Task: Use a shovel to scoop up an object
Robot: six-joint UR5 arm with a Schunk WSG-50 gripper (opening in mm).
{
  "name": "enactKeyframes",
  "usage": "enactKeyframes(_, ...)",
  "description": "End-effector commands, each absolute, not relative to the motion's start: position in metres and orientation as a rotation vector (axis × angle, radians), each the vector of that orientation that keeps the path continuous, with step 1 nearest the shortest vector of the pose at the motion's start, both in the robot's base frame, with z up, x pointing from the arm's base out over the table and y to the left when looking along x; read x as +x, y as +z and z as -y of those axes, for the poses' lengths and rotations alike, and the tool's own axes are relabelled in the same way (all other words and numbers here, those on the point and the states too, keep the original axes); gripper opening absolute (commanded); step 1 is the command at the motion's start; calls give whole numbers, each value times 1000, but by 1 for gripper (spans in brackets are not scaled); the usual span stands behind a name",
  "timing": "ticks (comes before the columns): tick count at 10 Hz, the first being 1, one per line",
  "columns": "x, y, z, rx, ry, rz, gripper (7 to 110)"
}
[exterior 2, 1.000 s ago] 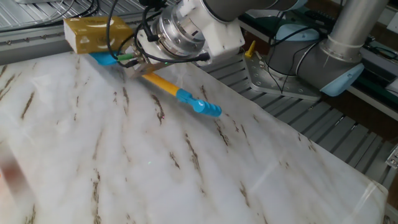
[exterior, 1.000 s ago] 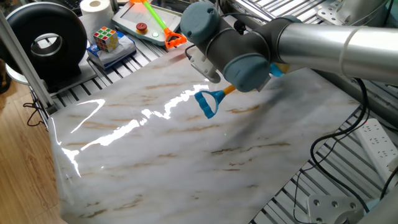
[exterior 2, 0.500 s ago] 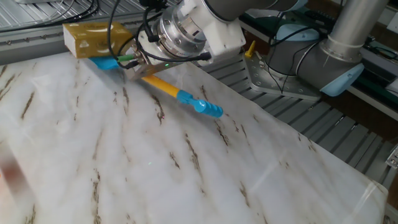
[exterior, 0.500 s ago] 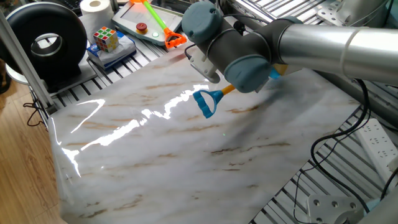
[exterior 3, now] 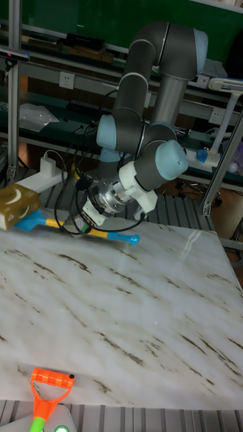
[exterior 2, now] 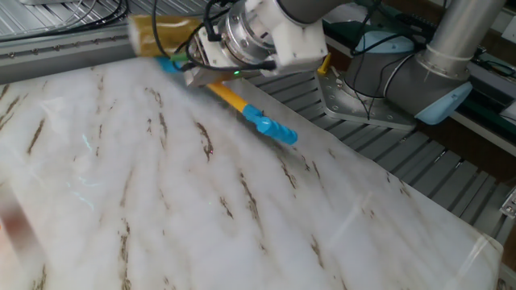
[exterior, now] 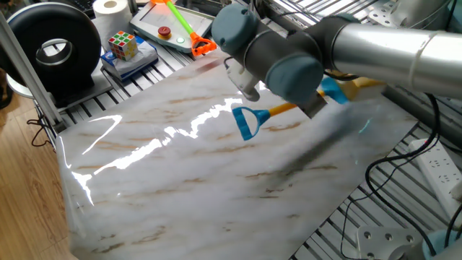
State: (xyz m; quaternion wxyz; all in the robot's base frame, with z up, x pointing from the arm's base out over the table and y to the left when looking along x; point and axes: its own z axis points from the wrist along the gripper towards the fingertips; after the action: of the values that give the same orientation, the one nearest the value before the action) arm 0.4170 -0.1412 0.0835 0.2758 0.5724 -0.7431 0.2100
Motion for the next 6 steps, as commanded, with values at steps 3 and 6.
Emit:
enactKeyframes(3, 374, 89, 135, 1154, 454, 2217, 7)
enactKeyframes(6, 379, 86, 113, 957, 361, 2386, 7)
